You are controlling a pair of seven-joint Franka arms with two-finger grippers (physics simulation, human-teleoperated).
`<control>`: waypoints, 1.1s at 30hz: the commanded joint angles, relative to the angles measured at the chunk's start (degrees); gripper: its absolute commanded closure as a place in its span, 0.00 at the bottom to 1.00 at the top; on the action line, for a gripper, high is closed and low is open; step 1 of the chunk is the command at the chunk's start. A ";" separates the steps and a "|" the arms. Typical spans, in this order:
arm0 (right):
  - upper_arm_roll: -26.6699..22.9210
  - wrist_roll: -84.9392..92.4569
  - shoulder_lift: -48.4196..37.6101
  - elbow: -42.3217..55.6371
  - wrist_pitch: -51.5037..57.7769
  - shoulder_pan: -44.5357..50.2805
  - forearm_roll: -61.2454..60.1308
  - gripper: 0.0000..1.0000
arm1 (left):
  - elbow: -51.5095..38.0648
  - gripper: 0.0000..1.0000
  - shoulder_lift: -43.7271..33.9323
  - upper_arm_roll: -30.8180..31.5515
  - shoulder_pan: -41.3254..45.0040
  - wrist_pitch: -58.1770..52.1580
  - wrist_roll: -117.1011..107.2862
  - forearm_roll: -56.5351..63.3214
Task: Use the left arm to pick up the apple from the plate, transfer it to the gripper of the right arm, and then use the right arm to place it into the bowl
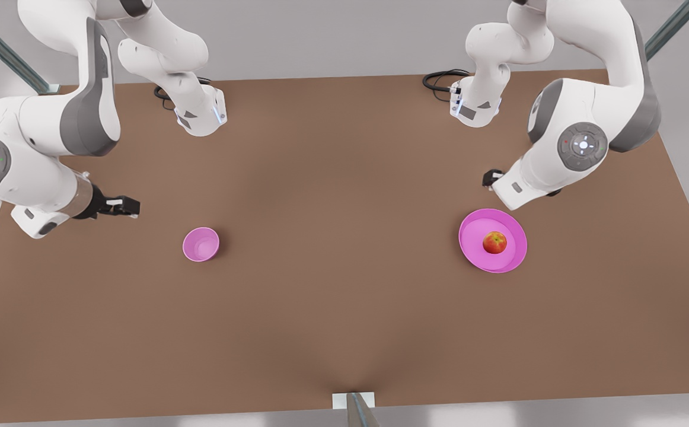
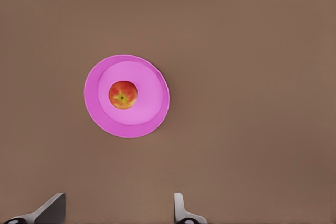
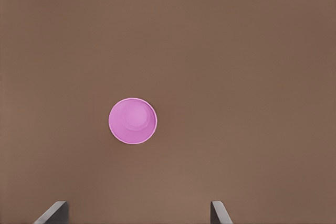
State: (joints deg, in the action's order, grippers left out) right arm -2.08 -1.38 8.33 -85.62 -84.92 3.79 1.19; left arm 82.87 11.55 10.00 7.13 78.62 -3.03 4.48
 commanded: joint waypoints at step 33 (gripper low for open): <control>-0.20 -0.64 3.79 2.04 -1.91 0.34 1.97 0.00 | 34.20 0.00 16.84 -8.33 -3.61 59.28 0.30 -0.52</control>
State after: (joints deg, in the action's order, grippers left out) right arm -2.27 -1.99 12.18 -83.63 -87.10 4.12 3.19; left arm 117.05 28.27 1.60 3.54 136.49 -2.43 3.83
